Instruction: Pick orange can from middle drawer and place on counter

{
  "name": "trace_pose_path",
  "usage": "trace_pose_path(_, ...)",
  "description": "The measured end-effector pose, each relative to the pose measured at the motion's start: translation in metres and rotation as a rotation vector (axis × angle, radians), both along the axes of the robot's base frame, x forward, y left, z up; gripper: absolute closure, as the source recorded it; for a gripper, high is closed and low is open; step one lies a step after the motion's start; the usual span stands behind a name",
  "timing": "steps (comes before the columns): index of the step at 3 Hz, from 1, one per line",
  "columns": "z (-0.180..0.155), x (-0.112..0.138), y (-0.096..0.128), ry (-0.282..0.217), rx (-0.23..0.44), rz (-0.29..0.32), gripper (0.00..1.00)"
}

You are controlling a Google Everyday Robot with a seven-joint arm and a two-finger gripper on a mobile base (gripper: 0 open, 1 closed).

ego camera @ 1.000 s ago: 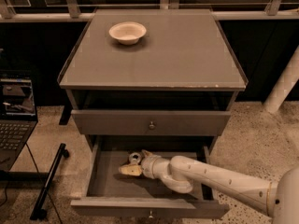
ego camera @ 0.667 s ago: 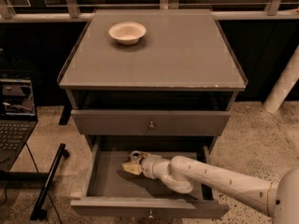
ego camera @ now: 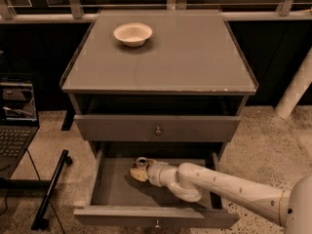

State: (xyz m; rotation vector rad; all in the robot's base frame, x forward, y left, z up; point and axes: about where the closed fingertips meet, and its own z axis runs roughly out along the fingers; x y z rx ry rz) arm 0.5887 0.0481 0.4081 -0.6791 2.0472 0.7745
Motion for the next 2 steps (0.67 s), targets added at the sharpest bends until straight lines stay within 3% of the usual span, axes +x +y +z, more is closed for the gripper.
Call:
trace_pose_path(1, 0.01, -0.006, 0.006, -0.009, 0.006, 0.071, 1.0)
trace_pose_path(2, 0.037, -0.024, -0.006, -0.03, -0.013, 0.155, 1.0)
